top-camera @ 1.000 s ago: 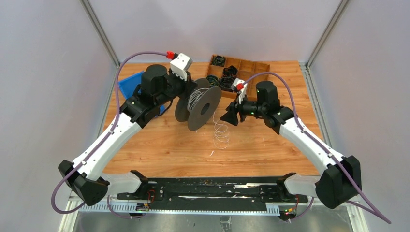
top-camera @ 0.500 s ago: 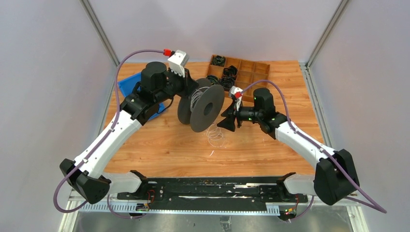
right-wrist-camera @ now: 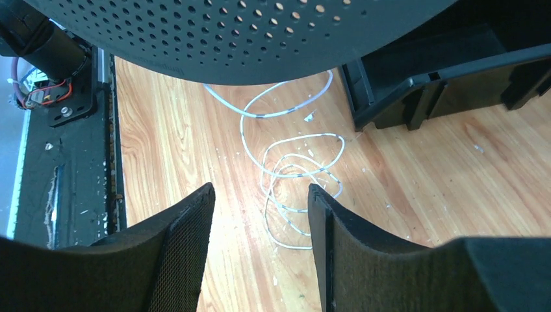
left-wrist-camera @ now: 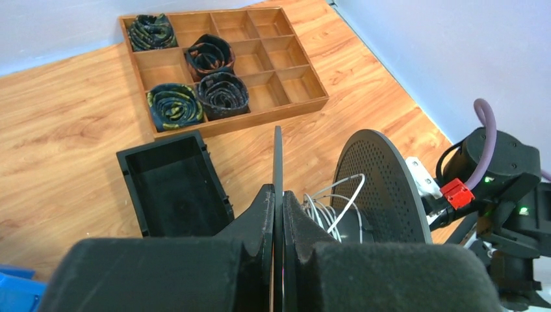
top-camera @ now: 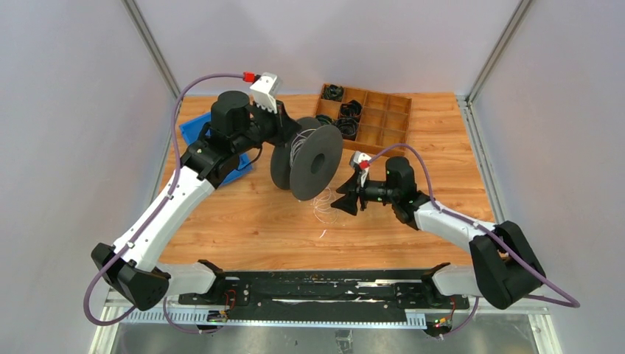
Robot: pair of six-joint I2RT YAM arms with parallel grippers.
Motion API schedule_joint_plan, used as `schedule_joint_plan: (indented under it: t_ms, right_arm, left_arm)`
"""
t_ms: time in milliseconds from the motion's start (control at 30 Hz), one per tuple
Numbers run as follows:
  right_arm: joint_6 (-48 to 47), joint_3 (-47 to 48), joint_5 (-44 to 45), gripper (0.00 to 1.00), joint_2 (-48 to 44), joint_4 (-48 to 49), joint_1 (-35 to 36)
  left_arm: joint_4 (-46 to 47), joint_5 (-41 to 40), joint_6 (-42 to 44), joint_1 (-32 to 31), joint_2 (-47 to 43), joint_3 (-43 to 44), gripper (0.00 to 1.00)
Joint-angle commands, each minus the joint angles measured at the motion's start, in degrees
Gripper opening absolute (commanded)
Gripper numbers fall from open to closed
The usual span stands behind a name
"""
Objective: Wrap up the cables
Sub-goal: Wrap the cable around the cable reel.
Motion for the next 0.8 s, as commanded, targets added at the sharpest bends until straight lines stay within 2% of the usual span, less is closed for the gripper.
schedule_joint_plan:
  t_ms: [0,67,167,267,433,667,767]
  right_arm:
    - [1.8,-3.9,0.2,0.55,-0.3,18.0,0.5]
    - [0.6,-5.7,1.6,0.56,0.3,24.2,0.5]
    - [0.8,-5.4,2.2,0.57,2.1,26.8,0.5]
    - [5.7,-2.9,1.3,0.57,4.7,26.4,0.4]
    - [15.6,-4.2,0.3,0.64,7.9,32.9,1.5]
    - [14.8,-4.2,2.6,0.66,6.7,28.8,3.4]
    - [12.5,-3.5,5.8,0.66,4.2,23.1,2.7]
  left_arm:
    - [4.1,4.1,-4.5,1.2,-0.7,2.4,0.0]
    - [4.7,6.1,-6.8,2.1,-0.5,2.4,0.0]
    - [5.9,8.5,-10.4,3.6,-0.1,2.3,0.0]
    - [6.5,9.0,-11.6,3.8,0.0,2.0,0.0]
    - [7.4,8.8,-12.7,4.4,0.0,1.6,0.0]
    - [7.4,7.2,-11.1,4.6,0.0,1.6,0.0]
    - [7.4,6.9,-10.2,4.5,-0.2,1.5,0.0]
